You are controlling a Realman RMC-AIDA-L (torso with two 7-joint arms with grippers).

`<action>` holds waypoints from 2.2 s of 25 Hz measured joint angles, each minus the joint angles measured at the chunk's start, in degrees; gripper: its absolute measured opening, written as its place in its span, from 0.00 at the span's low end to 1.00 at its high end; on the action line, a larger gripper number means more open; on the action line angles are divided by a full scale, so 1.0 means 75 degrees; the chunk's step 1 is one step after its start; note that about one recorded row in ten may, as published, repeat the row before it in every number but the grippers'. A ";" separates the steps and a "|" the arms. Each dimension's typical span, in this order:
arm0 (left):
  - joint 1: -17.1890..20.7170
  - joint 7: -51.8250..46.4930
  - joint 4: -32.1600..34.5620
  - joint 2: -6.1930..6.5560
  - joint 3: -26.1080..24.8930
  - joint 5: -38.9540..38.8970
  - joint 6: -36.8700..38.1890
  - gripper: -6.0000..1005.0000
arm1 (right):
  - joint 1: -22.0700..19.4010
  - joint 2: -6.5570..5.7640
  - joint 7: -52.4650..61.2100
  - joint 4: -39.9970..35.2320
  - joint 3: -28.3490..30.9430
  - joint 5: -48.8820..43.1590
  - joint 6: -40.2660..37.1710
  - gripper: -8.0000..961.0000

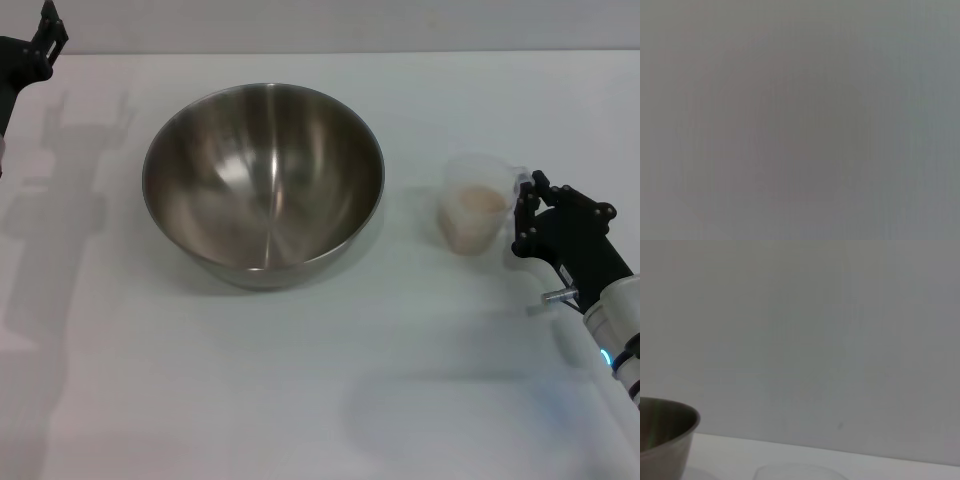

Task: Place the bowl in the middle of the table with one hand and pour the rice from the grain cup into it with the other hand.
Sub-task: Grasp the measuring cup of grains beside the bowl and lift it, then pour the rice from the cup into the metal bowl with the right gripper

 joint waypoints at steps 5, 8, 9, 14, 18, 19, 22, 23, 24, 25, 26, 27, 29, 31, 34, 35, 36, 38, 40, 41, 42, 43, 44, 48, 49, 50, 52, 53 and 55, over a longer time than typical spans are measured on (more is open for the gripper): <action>0.0081 -0.0017 -0.0025 -0.0002 0.0000 -0.0001 0.0140 0.84 | -0.0015 -0.0002 0.0000 -0.0002 0.0105 0.0011 0.0012 0.12; 0.0107 -0.0059 -0.0028 -0.0008 0.0001 -0.0001 0.0160 0.84 | -0.0016 -0.0004 -0.0002 0.0006 0.0113 0.0011 0.0023 0.07; 0.0111 -0.0059 -0.0030 -0.0009 0.0005 0.0000 0.0160 0.84 | -0.0017 -0.0004 -0.0004 0.0010 0.0113 0.0011 0.0019 0.05; 0.0118 -0.0020 0.0005 -0.0012 0.0012 0.0000 0.0159 0.84 | -0.0017 -0.0004 -0.0007 0.0011 0.0114 0.0007 -0.0197 0.01; 0.0117 -0.0010 0.0051 -0.0005 -0.0004 0.0000 0.0159 0.84 | 0.0001 -0.0016 -0.0011 -0.0108 0.0114 0.0005 -0.0807 0.01; 0.0121 -0.0008 0.0088 -0.0007 -0.0031 -0.0001 0.0160 0.84 | 0.0026 -0.0017 -0.0012 -0.0183 0.0114 0.0007 -0.0964 0.01; 0.0134 -0.0006 0.0163 -0.0007 -0.0037 0.0000 0.0171 0.84 | 0.0132 -0.0037 -0.0014 -0.0381 0.0114 0.0007 -0.1353 0.01; 0.0150 -0.0003 0.0264 -0.0005 -0.0040 0.0000 0.0251 0.84 | 0.0221 -0.0049 -0.0015 -0.0532 0.0115 0.0005 -0.1610 0.02; 0.0150 -0.0003 0.0264 -0.0005 -0.0040 0.0000 0.0251 0.84 | 0.0221 -0.0049 -0.0015 -0.0532 0.0115 0.0005 -0.1610 0.02; 0.0157 0.0020 0.0419 -0.0008 -0.0077 -0.0015 0.0433 0.84 | 0.0347 -0.0051 -0.0014 -0.0721 0.0120 -0.0018 -0.1922 0.02; 0.0157 0.0020 0.0419 -0.0008 -0.0077 -0.0015 0.0433 0.84 | 0.0347 -0.0051 -0.0014 -0.0721 0.0120 -0.0018 -0.1922 0.02; 0.0157 0.0052 0.0512 -0.0011 -0.0136 -0.0029 0.0534 0.84 | 0.0416 -0.0051 -0.0015 -0.0813 0.0117 -0.0032 -0.2083 0.02; 0.0157 0.0083 0.0699 -0.0017 -0.0363 -0.0063 0.0709 0.84 | 0.0563 -0.0051 -0.0050 -0.1023 0.0084 -0.0050 -0.2363 0.02; 0.0169 0.0107 0.0838 -0.0021 -0.0669 -0.0064 0.0771 0.84 | 0.0736 -0.0053 -0.0219 -0.1225 0.0044 -0.0057 -0.2535 0.02; 0.0225 0.0180 0.1057 -0.0006 -0.1040 -0.0069 0.0799 0.84 | 0.1022 -0.0070 -0.0819 -0.1346 0.0033 -0.0064 -0.2603 0.02; 0.0349 0.0156 0.1103 -0.0010 -0.1216 -0.0071 0.0842 0.84 | 0.1239 -0.0075 -0.1185 -0.1433 0.0015 -0.0069 -0.2582 0.02; 0.0349 0.0156 0.1103 -0.0010 -0.1216 -0.0071 0.0842 0.84 | 0.1239 -0.0075 -0.1185 -0.1433 0.0015 -0.0069 -0.2582 0.02; 0.0503 0.0131 0.1097 -0.0024 -0.1275 -0.0072 0.0920 0.84 | 0.1454 -0.0075 -0.1308 -0.1560 -0.0047 -0.0075 -0.2519 0.02; 0.0697 0.0125 0.1089 -0.0036 -0.1283 -0.0077 0.1073 0.84 | 0.1767 -0.0075 -0.1327 -0.1885 -0.0312 -0.0077 -0.2499 0.02; 0.0697 0.0125 0.1089 -0.0036 -0.1283 -0.0077 0.1073 0.84 | 0.1767 -0.0075 -0.1327 -0.1885 -0.0312 -0.0077 -0.2499 0.02; 0.0747 0.0125 0.1092 -0.0043 -0.1283 -0.0072 0.1130 0.84 | 0.1859 -0.0075 -0.1327 -0.1980 -0.0392 -0.0077 -0.2499 0.02; 0.0792 0.0122 0.1096 -0.0046 -0.1284 -0.0072 0.1156 0.84 | 0.1970 -0.0075 -0.1328 -0.2068 -0.0483 -0.0077 -0.2499 0.02; 0.0817 0.0115 0.1098 -0.0049 -0.1285 -0.0072 0.1162 0.84 | 0.2062 -0.0074 -0.1329 -0.2146 -0.0563 -0.0077 -0.2500 0.02; 0.0859 -0.0185 0.1109 -0.0045 -0.1288 -0.0078 0.1050 0.84 | 0.2466 -0.0074 -0.1356 -0.2435 -0.0932 -0.0077 -0.2405 0.02; 0.0849 -0.0276 0.1123 -0.0041 -0.1289 -0.0078 0.0994 0.84 | 0.2554 -0.0074 -0.1374 -0.2478 -0.1011 -0.0077 -0.2358 0.02; 0.0829 -0.0327 0.1145 -0.0029 -0.1290 -0.0079 0.0945 0.84 | 0.2696 -0.0073 -0.1406 -0.2542 -0.1185 -0.0077 -0.2237 0.02; 0.0827 -0.0311 0.1154 -0.0029 -0.1290 -0.0080 0.0950 0.84 | 0.2742 -0.0074 -0.1413 -0.2569 -0.1264 -0.0077 -0.2173 0.01; 0.0824 -0.0304 0.1158 -0.0028 -0.1290 -0.0081 0.0958 0.84 | 0.2780 -0.0073 -0.1424 -0.2597 -0.1382 -0.0077 -0.2085 0.01; 0.0823 -0.0295 0.1163 -0.0021 -0.1309 -0.0082 0.0974 0.84 | 0.2817 -0.0066 -0.1732 -0.2608 -0.1739 -0.0077 -0.1872 0.01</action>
